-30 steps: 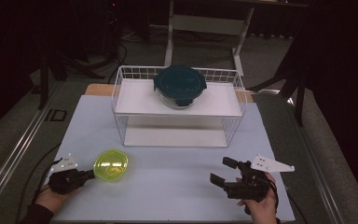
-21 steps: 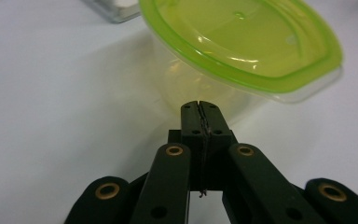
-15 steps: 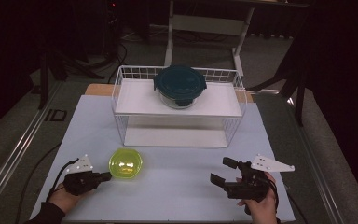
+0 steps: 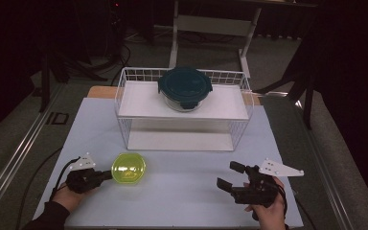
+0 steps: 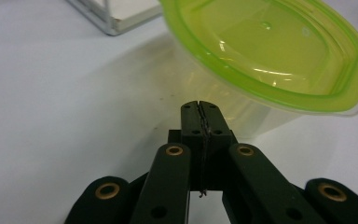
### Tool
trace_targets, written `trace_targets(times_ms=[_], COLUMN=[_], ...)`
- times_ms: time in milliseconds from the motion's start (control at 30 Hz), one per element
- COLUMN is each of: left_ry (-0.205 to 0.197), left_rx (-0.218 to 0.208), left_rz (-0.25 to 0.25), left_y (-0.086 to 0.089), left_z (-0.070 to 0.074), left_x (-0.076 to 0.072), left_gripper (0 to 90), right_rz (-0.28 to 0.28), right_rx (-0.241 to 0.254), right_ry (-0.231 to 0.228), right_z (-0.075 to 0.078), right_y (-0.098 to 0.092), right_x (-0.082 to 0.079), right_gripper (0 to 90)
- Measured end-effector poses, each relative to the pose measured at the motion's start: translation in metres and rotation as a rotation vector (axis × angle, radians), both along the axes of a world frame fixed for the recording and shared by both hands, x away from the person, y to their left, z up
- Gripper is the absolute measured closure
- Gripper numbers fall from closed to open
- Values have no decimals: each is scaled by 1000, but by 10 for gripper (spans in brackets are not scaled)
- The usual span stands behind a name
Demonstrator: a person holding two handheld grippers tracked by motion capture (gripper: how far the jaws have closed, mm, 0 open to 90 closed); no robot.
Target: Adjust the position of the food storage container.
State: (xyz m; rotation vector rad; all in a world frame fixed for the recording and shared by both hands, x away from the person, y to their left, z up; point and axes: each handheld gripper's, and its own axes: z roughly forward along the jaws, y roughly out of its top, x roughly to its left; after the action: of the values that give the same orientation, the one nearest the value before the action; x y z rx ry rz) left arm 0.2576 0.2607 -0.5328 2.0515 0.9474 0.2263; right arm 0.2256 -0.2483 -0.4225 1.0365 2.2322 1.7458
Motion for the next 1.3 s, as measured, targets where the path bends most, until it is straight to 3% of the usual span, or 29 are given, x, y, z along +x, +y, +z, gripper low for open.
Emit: trace_targets(times_ms=[167,233,667,867,1033,1300], left_ry=[3,8,15,3,-14,-23], left_rx=[8,-9,1,19,23,7], left_rz=[-32,-42,-147,-85,-27,-43], left_y=[-12,-17,-69,-59,-53,-63], left_z=[1,1,3,2,1,-1], left_x=[-1,0,3,10,26,40], left_gripper=[895,895,894,894,895,894], right_rz=[-6,-6,-13,-13,-16,-17], right_rx=[7,4,11,14,14,15], right_ry=[5,3,3,2,4,12], right_z=[-2,-2,-1,-1,-2,-3], right_y=[-2,-3,-5,-6,-6,-7], right_x=[0,0,-1,-2,-1,0], right_gripper=[151,151,151,151,151,151])
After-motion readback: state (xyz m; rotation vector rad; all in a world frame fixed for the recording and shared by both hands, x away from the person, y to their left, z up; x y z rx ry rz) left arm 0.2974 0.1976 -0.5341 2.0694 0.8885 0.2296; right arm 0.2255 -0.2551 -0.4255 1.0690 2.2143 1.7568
